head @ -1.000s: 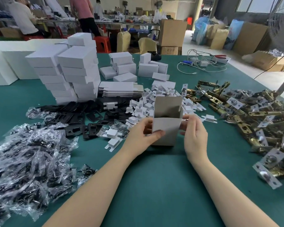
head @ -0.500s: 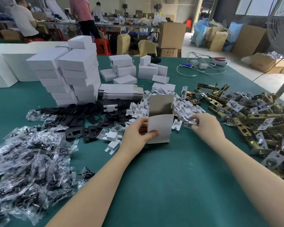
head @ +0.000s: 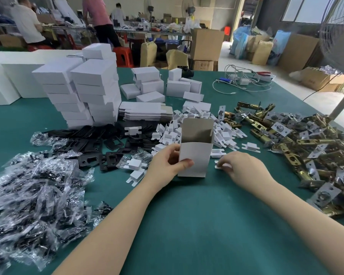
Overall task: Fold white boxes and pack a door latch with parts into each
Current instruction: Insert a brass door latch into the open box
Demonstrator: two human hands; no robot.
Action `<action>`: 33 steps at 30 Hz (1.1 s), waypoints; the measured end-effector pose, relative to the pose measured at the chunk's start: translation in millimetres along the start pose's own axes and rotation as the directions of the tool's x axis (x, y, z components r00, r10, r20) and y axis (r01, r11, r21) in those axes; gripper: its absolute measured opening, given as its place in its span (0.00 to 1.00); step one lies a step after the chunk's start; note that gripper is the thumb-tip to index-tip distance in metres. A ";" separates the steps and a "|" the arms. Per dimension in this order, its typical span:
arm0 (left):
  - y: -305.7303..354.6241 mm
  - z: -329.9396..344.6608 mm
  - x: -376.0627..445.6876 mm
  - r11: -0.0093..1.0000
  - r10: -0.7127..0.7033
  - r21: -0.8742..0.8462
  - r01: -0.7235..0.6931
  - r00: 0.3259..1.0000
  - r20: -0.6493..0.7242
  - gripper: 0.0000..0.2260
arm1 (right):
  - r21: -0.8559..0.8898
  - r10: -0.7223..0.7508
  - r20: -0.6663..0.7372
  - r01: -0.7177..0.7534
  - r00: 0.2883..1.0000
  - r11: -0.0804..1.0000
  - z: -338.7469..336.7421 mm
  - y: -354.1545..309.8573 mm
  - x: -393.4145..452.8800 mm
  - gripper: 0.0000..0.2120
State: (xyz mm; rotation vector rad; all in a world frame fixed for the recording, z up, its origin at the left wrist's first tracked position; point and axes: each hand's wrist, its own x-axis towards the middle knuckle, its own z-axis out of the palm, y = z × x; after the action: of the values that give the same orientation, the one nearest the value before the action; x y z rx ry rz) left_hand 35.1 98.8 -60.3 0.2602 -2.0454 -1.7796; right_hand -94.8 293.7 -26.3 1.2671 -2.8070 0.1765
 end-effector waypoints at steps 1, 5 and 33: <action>0.4 -0.1 -0.4 1.000 -0.001 -0.004 0.001 1.000 0.003 0.15 | 0.131 0.038 -0.081 -0.027 0.996 0.991 -6.1 0.1 0.7 0.09; 1.7 0.4 -0.9 1.000 0.010 0.013 -0.010 1.000 0.002 0.14 | 0.677 0.253 -0.567 0.269 0.784 0.685 -44.9 -22.9 -1.8 0.08; 12.4 9.9 -5.2 0.994 0.110 0.043 -0.104 0.974 -0.197 0.12 | 0.736 0.201 -0.421 0.204 0.884 0.645 15.8 -65.1 -4.7 0.33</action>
State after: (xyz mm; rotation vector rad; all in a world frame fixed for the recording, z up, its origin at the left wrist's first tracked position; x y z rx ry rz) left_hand 37.1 111.8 -50.0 0.3181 -1.9110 -1.5895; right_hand -43.0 252.5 -37.1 1.0769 -2.2987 1.5994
